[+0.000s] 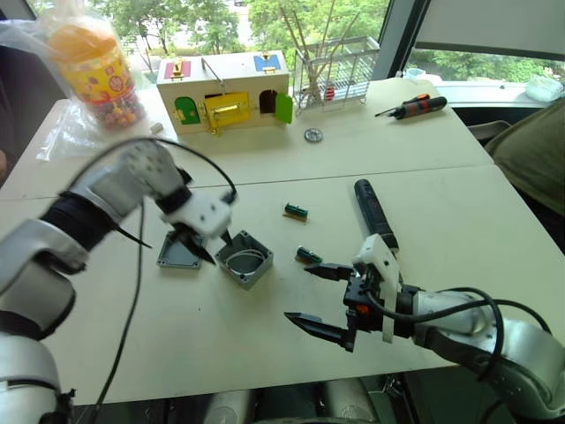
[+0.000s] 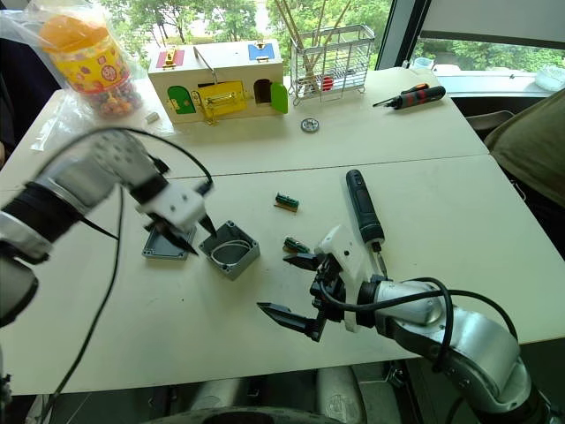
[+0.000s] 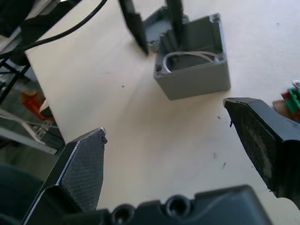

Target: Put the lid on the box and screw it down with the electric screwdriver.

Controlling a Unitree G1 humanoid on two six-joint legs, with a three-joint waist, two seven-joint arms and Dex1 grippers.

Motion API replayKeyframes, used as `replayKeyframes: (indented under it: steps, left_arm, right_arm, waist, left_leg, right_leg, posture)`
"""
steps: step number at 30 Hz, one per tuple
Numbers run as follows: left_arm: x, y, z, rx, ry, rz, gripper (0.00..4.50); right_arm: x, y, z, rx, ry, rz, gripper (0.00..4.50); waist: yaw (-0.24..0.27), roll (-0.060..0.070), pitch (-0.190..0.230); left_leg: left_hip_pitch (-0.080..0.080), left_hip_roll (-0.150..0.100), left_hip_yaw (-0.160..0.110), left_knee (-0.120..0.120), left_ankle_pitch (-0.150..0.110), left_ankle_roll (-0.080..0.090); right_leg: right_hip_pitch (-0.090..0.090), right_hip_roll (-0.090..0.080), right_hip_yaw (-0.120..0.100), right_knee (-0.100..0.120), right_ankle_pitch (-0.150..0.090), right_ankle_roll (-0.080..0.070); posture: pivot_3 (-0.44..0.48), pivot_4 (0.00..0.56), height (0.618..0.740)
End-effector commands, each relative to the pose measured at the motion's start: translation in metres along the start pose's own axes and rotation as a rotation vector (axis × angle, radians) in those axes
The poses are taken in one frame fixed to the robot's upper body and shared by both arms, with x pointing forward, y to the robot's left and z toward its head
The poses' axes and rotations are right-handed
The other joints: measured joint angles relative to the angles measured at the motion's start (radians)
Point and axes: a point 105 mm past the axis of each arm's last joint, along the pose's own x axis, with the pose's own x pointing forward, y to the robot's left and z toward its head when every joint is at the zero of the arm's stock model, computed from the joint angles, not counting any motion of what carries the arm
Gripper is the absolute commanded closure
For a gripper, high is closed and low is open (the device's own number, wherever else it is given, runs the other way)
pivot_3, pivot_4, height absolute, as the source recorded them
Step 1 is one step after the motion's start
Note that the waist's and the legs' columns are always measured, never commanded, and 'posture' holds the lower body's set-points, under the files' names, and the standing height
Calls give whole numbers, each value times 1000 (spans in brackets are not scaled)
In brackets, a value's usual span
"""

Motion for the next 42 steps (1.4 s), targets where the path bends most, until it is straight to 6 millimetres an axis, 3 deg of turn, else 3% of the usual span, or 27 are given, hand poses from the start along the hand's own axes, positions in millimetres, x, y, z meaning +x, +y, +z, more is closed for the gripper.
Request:
replayKeyframes:
  steps: [1, 5, 9, 12, 16, 19, 28, 35, 40, 42]
  left_arm:
    - [-52, -1, 22, -192, -155, 180, 2240]
    - [-77, -16, 16, -505, -299, 402, 2240]
    - [-84, -16, -12, -866, -312, 703, 2240]
    - [-78, -29, -40, -1175, -272, 867, 2240]
    - [-62, -57, -68, -1372, -73, 960, 2240]
    - [-52, -71, -78, -1530, -27, 949, 2240]
    - [-35, -74, -90, -1685, 5, 889, 2240]
    - [-19, -67, -97, -1671, 42, 831, 2240]
    - [-3, -78, -109, -1627, 173, 786, 2240]
    - [2, -75, -108, -1621, 158, 783, 2771]
  right_arm:
    - [2, 1, 21, -31, -56, 83, 0]
    - [12, 3, 37, -95, -71, 169, 0]
    - [19, 4, 48, -170, -63, 222, 0]
    - [29, -2, 51, -222, -54, 249, 0]
    - [39, -6, 43, -275, -28, 253, 0]
    - [44, -2, 39, -282, -36, 272, 0]
    - [49, 0, 35, -268, -66, 234, 0]
    - [51, -2, 35, -255, -81, 188, 0]
    - [49, -4, 35, -247, -85, 154, 0]
    - [49, -5, 35, -241, -85, 142, 0]
  waist:
    - [-5, 0, 0]
    - [-30, 1, 0]
    - [-26, 0, 1]
    - [-19, 0, 0]
    - [-14, -1, 0]
    - [-1, -1, 0]
    - [4, -2, -1]
    - [2, -2, -1]
    - [2, -1, -1]
    - [3, -1, -1]
  left_leg:
    - [0, 0, 0, 0, -1, 1]
    - [0, 0, 1, 0, -2, 3]
    - [0, 1, -1, 0, -2, 3]
    - [0, 0, -1, 1, -2, 3]
    - [0, -1, 0, 1, -1, 1]
    - [-1, -1, 2, 0, 2, -4]
    - [-2, -1, 2, 0, 3, -8]
    - [-2, -1, 3, -1, 3, -9]
    - [-2, -1, 3, -1, 3, -9]
    - [-1, -1, 3, -1, 3, -9]
  right_leg:
    - [0, 0, 0, 0, -1, 1]
    - [-1, 0, 1, 1, -1, 2]
    - [-2, 0, 1, 2, -1, 2]
    - [-1, 0, 1, 2, -1, 2]
    - [-2, -1, 2, 2, -1, 2]
    - [-6, -1, 4, 4, -1, 2]
    - [-8, -2, 5, 7, -1, 1]
    - [-9, -3, 6, 7, -1, 1]
    - [-9, -3, 6, 7, -1, 1]
    - [-10, -3, 7, 8, -1, 1]
  posture:
    - [0, 150, 740]
    - [0, 150, 740]
    - [0, 150, 740]
    - [0, 150, 740]
    - [0, 150, 740]
    - [0, 150, 740]
    - [0, 150, 740]
    - [0, 150, 740]
    - [0, 150, 740]
    - [0, 150, 740]
